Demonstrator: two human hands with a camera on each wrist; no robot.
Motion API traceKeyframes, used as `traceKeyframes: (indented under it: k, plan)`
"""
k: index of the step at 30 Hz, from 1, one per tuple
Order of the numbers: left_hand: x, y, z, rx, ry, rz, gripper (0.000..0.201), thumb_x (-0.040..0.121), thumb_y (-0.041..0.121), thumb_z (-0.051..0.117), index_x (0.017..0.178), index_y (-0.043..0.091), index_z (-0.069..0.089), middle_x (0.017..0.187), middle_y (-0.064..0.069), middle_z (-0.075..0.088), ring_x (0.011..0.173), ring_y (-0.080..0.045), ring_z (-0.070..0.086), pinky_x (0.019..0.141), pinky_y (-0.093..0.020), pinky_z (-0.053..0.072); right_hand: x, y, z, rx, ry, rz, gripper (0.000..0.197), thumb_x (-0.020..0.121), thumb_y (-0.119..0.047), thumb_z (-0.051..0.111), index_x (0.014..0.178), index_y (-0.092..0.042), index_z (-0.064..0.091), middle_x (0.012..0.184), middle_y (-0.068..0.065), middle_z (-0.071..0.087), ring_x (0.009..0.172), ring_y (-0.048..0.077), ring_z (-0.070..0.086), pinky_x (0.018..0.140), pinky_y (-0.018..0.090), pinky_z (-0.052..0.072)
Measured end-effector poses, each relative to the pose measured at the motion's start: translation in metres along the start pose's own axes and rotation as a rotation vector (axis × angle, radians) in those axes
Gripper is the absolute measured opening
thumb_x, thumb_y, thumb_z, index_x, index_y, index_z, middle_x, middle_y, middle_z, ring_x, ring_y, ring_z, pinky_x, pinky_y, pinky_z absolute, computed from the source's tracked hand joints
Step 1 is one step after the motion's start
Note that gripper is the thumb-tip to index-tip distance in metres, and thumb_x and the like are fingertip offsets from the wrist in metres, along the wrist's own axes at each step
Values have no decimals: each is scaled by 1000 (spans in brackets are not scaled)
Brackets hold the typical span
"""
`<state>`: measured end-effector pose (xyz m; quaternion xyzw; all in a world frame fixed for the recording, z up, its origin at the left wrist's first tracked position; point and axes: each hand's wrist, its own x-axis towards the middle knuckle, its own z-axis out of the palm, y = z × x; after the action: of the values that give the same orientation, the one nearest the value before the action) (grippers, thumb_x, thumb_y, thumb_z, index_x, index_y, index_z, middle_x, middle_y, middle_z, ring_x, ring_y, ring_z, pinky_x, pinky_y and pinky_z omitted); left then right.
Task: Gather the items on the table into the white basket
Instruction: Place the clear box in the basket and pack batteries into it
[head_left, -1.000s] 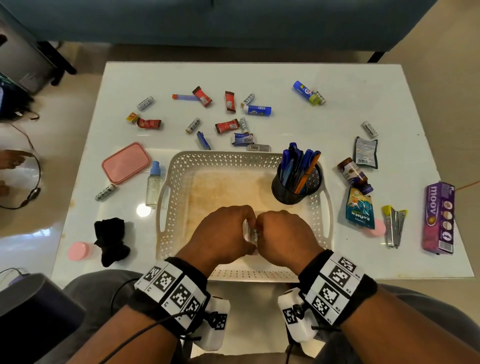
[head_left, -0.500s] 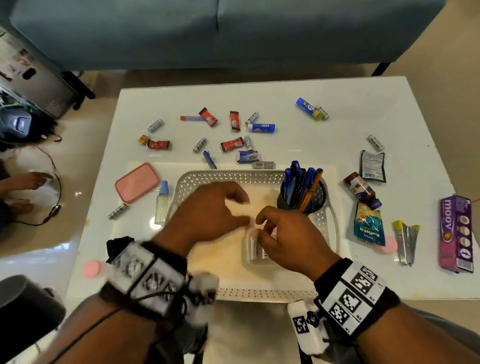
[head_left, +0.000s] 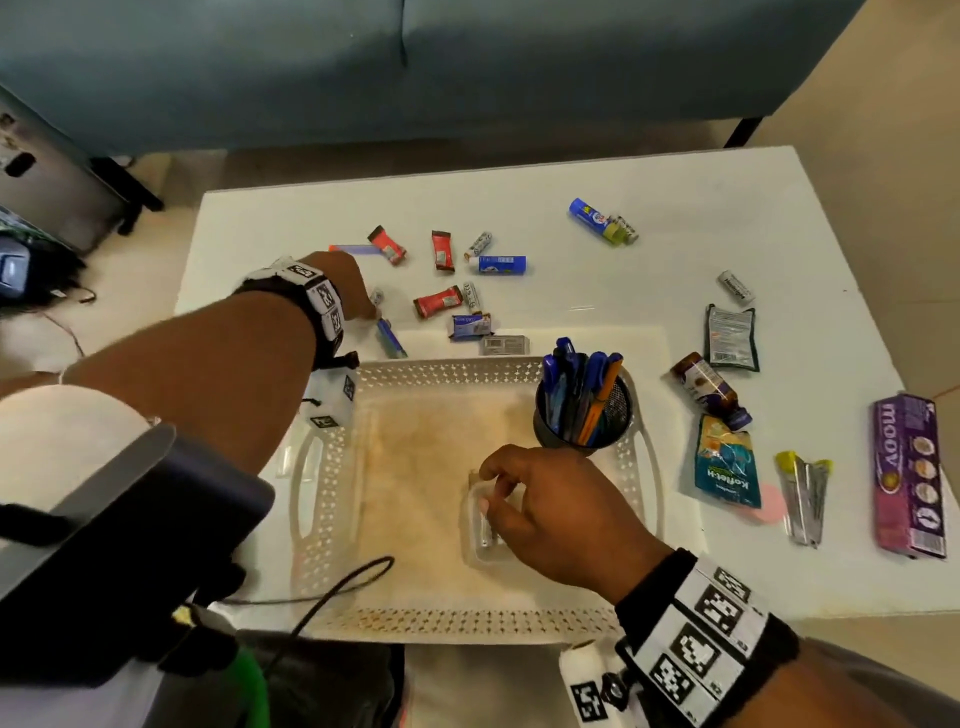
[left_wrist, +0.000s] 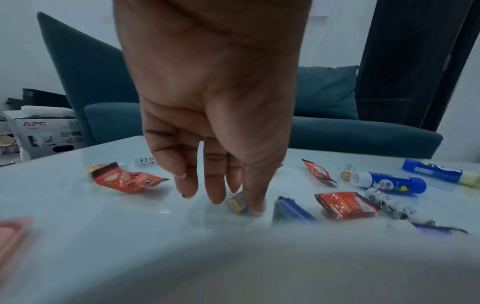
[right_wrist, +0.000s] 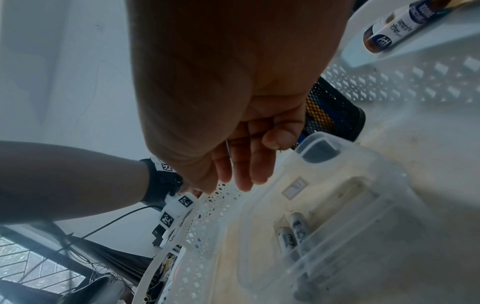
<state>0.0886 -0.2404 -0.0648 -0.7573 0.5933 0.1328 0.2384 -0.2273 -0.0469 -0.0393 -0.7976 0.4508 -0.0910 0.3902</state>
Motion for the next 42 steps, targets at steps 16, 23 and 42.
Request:
traceKeyframes:
  k: [16,23,42]
  plan:
    - [-8,85,-53,-21,61,206,55,92,48,64,131,9,59,128,-12,64,114,-34,60,94,-41,48,-2,2,-1,72,-50,27,26,90,-44,61,111,-30,65,96,-11,69,58,-4,49,62,19,40]
    - [-1,115,-45,100,36,262,63,81,70,67,105,12,58,89,-4,60,88,-27,59,79,-36,49,-4,1,-5,82,-64,42,28,91,-46,60,114,-30,64,98,-10,69,58,-2,48,68,24,49]
    - [-49,123,-79,-231,-56,290,38,87,48,71,79,15,54,78,-1,54,82,-22,54,77,-35,43,5,9,-11,123,-39,66,30,90,-47,63,114,-31,65,97,-12,68,57,-7,48,73,26,52]
